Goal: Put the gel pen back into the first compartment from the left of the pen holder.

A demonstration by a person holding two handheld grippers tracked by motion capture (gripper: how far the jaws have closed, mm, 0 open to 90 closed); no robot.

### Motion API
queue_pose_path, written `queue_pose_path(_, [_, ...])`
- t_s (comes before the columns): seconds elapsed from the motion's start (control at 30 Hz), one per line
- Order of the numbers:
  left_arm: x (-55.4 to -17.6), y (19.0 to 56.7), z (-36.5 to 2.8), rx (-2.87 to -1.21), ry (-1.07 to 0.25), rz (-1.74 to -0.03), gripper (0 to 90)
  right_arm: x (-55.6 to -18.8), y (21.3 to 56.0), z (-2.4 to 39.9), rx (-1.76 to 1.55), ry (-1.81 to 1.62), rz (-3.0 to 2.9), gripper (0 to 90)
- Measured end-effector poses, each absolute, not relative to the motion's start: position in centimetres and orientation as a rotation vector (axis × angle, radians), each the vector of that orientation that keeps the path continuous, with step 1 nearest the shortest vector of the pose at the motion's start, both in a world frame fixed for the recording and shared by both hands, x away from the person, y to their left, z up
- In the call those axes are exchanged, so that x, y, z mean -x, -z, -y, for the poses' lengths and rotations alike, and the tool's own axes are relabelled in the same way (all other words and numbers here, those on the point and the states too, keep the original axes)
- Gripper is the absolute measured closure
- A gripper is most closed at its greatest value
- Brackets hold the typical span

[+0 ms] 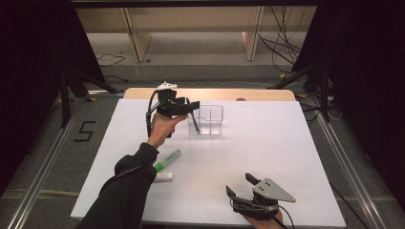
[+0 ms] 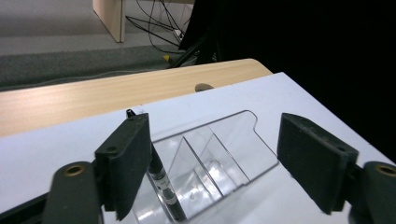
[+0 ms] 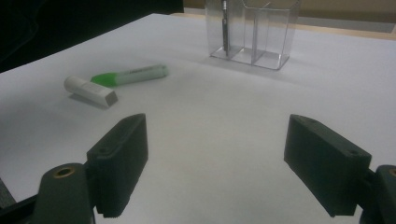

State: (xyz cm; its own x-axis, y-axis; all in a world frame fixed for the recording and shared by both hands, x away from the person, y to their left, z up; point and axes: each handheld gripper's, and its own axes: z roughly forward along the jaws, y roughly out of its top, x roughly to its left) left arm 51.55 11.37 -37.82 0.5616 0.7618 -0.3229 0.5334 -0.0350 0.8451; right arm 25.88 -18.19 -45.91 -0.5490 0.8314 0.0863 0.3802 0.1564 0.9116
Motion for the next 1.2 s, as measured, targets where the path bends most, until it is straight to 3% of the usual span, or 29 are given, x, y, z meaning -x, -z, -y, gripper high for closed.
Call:
queue_pose_path(0.13, [-50.6,37.4,-12.4,-1.725,-0.224,-1.098,20.1,-25.8,45.9,18.2,-1.148,-1.373,-2.0,22.6])
queue_pose_path(0.7, [-45.0,38.3,-16.5,-1.85,-0.259,-1.043,20.6,-25.9,45.9,17.9,-1.144,-1.377,-2.008,22.7])
queue_pose_path(1.2, [-43.1,38.8,-18.1,-1.926,-0.281,-1.035,20.8,-26.0,46.0,17.9,-1.131,-1.378,-2.025,22.7])
